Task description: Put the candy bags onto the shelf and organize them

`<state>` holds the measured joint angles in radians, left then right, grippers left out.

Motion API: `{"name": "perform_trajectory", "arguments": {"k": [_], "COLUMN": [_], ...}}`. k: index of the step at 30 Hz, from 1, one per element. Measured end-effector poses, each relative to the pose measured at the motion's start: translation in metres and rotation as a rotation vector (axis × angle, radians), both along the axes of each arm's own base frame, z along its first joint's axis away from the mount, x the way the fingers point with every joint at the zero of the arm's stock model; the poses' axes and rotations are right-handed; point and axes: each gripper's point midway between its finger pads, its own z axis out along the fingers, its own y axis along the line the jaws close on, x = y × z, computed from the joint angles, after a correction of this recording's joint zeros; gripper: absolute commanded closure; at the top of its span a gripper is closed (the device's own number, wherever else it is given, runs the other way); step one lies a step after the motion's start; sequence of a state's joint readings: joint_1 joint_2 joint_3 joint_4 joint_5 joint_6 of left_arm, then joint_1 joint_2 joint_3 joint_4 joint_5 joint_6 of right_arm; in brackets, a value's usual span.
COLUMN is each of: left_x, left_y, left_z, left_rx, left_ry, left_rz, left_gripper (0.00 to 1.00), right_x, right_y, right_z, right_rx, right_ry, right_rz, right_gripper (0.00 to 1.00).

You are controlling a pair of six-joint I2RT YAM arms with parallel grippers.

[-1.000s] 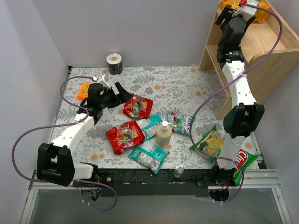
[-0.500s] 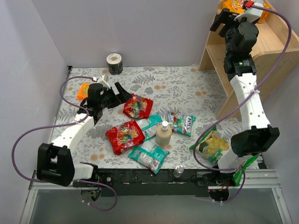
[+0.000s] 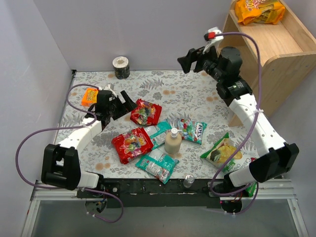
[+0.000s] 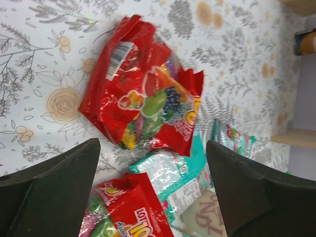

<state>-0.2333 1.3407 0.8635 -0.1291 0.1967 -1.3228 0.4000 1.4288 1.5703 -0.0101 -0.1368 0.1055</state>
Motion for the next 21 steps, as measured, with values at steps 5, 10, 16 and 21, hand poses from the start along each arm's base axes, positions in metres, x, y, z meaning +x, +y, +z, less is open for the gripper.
{"name": "perform_trajectory", "arguments": {"k": [5,10,16,21], "left_x": [0.005,0.014,0.031,0.064], "left_y": [0.001,-0.004,-0.016,-0.04], "left_z": [-0.038,-0.068,-0.102,-0.109], "left_rx": [0.022,0.016,-0.006,-0.01], "left_ry": [0.123,0.206,0.274,0.239], "left_rz": [0.022,0.031,0.008,-0.077], "left_gripper": [0.33,0.53,0.64,0.64], "right_x": [0.012,0.004,-0.001,-0.002], "right_y": [0.036,0.043,0.042,0.041], "right_z": [-0.102,-0.194,-0.211,-0.217], "right_rx": [-0.094,-0.137,-0.125,-0.112], "right_ry": [0.235,0.459,0.512,0.524], "right_rz": [0.154,0.203,0.202,0.185], "right_gripper": [0.2,0.2,0.21,0.21]}}
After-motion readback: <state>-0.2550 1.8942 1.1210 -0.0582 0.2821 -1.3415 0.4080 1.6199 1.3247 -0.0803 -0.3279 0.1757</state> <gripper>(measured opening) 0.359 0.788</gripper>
